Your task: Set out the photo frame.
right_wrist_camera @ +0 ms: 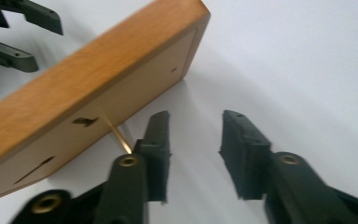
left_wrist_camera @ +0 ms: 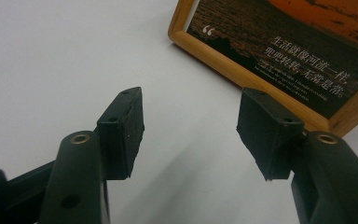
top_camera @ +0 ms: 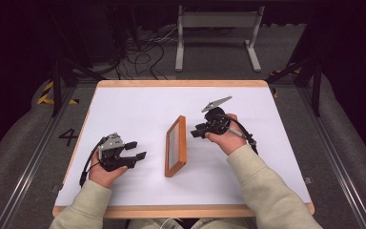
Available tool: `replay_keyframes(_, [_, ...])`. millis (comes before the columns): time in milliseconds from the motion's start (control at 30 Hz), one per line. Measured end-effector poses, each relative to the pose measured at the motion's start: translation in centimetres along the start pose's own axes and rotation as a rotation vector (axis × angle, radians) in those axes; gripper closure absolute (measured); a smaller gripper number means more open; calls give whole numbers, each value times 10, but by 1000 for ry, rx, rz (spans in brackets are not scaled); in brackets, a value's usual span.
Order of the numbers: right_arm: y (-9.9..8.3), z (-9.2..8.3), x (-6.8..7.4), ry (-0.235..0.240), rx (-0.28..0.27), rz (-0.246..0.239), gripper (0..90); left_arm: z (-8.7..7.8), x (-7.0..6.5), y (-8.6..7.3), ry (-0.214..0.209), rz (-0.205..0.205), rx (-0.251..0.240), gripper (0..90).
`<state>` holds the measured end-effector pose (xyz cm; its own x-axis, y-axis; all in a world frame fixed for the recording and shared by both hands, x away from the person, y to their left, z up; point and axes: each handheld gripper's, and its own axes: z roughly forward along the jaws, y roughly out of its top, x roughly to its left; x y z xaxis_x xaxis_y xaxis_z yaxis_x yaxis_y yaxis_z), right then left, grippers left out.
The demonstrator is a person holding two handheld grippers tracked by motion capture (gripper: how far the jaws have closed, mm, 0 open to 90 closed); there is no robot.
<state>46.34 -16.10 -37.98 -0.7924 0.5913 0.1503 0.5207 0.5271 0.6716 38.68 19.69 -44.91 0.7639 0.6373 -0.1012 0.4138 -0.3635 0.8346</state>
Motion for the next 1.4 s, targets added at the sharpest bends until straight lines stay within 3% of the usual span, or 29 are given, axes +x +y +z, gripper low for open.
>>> replay_keyframes(300, [13,-25,19,-9,-2,0,325,0,-1,0,6,-10,0,414])
replay_keyframes(600, [25,-32,38,-17,10,28,127,0,0,0,7,-5,4,408])
replay_keyframes(1000, [35,-12,51,3,28,34,78,0,0,-1,3,-7,1,402])
replay_keyframes(1400, [39,19,54,-19,95,84,53,-1,0,-2,-5,-12,-4,395])
